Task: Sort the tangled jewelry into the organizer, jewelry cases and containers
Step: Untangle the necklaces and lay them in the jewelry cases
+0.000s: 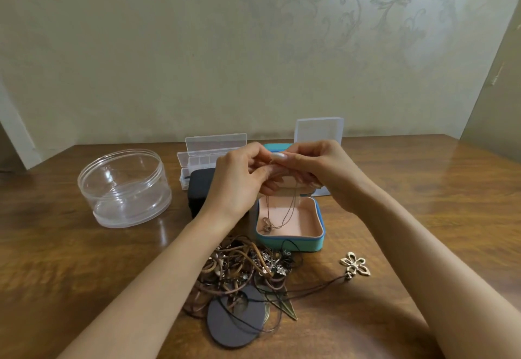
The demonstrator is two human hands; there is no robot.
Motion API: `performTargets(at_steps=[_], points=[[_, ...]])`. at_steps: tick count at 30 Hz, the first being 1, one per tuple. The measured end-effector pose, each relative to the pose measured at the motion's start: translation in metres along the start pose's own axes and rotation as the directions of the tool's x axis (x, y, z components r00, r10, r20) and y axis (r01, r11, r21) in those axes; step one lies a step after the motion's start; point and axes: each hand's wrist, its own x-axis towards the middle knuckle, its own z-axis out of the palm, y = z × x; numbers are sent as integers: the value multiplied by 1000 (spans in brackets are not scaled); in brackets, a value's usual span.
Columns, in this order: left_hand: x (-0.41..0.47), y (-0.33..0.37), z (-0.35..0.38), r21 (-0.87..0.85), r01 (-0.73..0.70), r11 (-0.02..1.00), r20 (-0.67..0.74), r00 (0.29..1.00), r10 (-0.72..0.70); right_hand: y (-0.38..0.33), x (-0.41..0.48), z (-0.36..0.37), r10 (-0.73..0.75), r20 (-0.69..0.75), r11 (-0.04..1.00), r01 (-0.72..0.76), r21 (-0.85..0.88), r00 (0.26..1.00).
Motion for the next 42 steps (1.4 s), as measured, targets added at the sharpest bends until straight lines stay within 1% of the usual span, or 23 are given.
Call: performTargets(at_steps=[5,7,9,11,15,17,19,22,24,26,27,29,31,34,37,41,42], points=[[1,-1,1,1,-5,1000,22,1000,5,0,1,-2,30,-50,999,-29,16,998],[2,-3,-1,0,19,1000,12,1000,-19,-1,0,-2,36,-34,999,-35,16,999],[3,-5,-1,34,48,998,24,999,-49,-1,0,-2,42,10,999,-42,29,999],[1,-7,1,92,71,993,53,996,-77,-1,1,-2,53,43,997,-55,57,998],[-1,-12,4,318,31,948,57,997,-52,2,1,-2,66,66,993,-72,88,996],[-2,-14,5,342,48,939,53,996,-70,4,2,-1,53,44,996,-56,74,998],[-2,-15,6,383,79,921,31,995,-98,7,3,2,18,-6,999,-17,44,1000],[1,-24,11,471,127,873,-70,992,-107,16,6,8,-88,-114,996,84,-38,990],[4,-32,15,450,92,888,-146,989,-29,24,8,11,-176,-155,980,159,-121,972],[9,-37,17,363,15,932,-174,983,52,31,9,13,-229,-186,967,201,-155,956],[11,-38,17,303,-6,953,-160,986,57,34,10,14,-245,-207,964,215,-158,947],[17,-40,17,192,-3,981,-88,996,20,38,11,14,-279,-257,954,237,-184,925],[20,-44,17,139,-2,990,-55,998,10,42,14,14,-304,-301,944,245,-220,904],[19,-47,16,108,-15,994,-80,996,23,45,20,14,-328,-374,938,250,-241,867],[17,-46,16,112,-5,994,-121,992,19,48,24,17,-358,-396,925,262,-276,845],[16,-44,21,140,16,990,-266,964,23,49,26,20,-338,-398,934,252,-252,853],[16,-42,22,124,14,992,-297,954,24,49,26,21,-327,-396,939,250,-235,858]])
